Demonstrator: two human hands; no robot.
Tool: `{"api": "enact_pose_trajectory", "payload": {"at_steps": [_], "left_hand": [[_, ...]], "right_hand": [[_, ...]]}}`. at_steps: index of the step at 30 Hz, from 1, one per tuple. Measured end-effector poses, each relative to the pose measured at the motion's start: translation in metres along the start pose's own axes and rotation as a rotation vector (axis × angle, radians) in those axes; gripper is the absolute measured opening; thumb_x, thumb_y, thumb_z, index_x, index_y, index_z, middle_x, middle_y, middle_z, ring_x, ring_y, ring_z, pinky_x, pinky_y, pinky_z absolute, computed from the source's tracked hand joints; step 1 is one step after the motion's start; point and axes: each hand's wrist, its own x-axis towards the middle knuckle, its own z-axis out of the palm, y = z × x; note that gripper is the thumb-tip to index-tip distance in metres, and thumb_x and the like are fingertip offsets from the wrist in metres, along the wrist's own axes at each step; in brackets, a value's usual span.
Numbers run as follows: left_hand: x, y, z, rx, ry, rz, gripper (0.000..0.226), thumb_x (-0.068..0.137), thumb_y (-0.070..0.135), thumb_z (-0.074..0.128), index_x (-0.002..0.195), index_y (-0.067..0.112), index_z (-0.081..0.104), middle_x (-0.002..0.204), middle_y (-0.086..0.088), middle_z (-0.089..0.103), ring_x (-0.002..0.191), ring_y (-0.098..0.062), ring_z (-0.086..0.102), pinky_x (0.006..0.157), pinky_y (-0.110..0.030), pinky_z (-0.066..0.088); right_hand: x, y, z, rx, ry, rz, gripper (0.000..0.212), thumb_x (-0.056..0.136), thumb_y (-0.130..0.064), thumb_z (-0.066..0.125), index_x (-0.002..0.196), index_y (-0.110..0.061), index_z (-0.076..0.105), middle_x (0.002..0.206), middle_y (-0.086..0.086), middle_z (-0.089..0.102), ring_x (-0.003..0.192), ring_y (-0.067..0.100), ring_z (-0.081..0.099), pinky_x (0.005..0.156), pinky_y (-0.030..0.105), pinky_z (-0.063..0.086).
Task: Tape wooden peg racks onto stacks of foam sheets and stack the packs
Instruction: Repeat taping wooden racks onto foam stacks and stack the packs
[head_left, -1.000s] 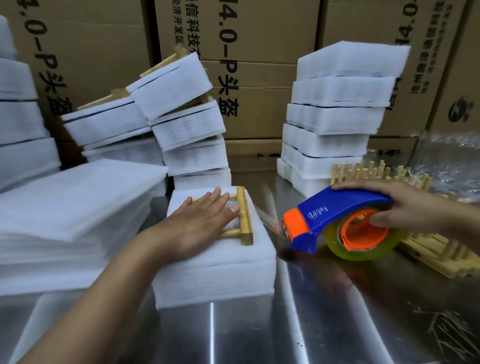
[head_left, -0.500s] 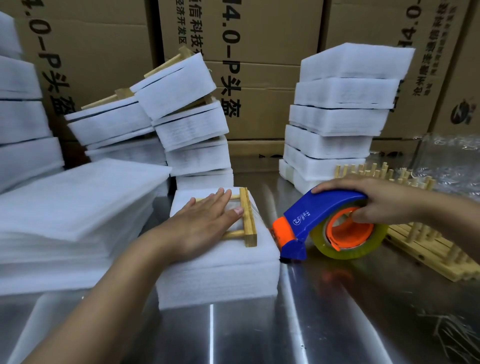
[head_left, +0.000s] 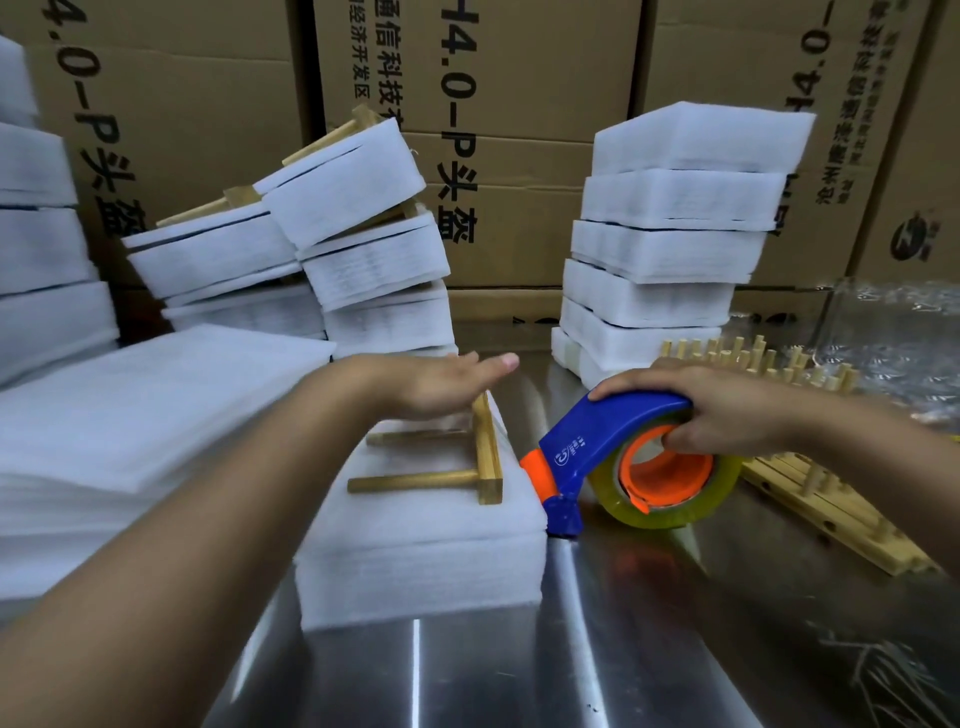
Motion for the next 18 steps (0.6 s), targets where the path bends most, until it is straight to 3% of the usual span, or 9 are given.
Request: {"api": "enact_pose_trajectory", "payload": {"at_steps": [4,9,14,18], "left_hand": [[0.047,-0.016,0.008,0.049,0.24,-0.137,0.077,0.093,0.064,0.007,0.148,0.015,0.031,0.155,-0.007,0.027,0.142,-0.022,0.025,0.115,-0.036,0.017],[0.063,-0.041,0.022,0.009,0.233,-0.312,0.093,0.083,0.078,0.007,0.141,0.016,0.044,0.15,-0.009,0.036,0.135,-0.027,0.036,0.107,-0.039,0.026],[0.062,-0.047,0.022,0.046,0.325,-0.268,0.086,0.086,0.075,0.008,0.14,0.019,0.044,0.149,-0.007,0.039,0.134,-0.026,0.036,0.106,-0.041,0.026],[0.056,-0.054,0.018,-0.063,0.413,-0.175,0.076,0.089,0.07,0.012,0.142,0.024,0.042,0.15,-0.006,0.037,0.137,-0.026,0.033,0.111,-0.041,0.022]], "right_hand": [[-0.001,0.0,0.0,0.0,-0.006,-0.004,0.074,0.083,-0.011,0.062,0.113,-0.073,0.036,0.111,-0.007,0.045,0.094,0.014,0.054,0.083,0.036,0.052],[0.0,0.002,0.0,0.001,-0.012,-0.019,0.075,0.084,-0.012,0.063,0.113,-0.075,0.034,0.112,-0.009,0.044,0.095,0.013,0.053,0.082,0.035,0.052],[-0.001,0.002,-0.001,0.006,-0.025,-0.021,0.075,0.083,-0.014,0.065,0.113,-0.075,0.033,0.114,-0.01,0.044,0.098,0.012,0.052,0.085,0.036,0.051],[0.0,0.002,0.001,0.03,-0.012,-0.037,0.077,0.082,-0.014,0.065,0.113,-0.076,0.033,0.116,-0.01,0.045,0.1,0.011,0.052,0.086,0.034,0.05]]}}
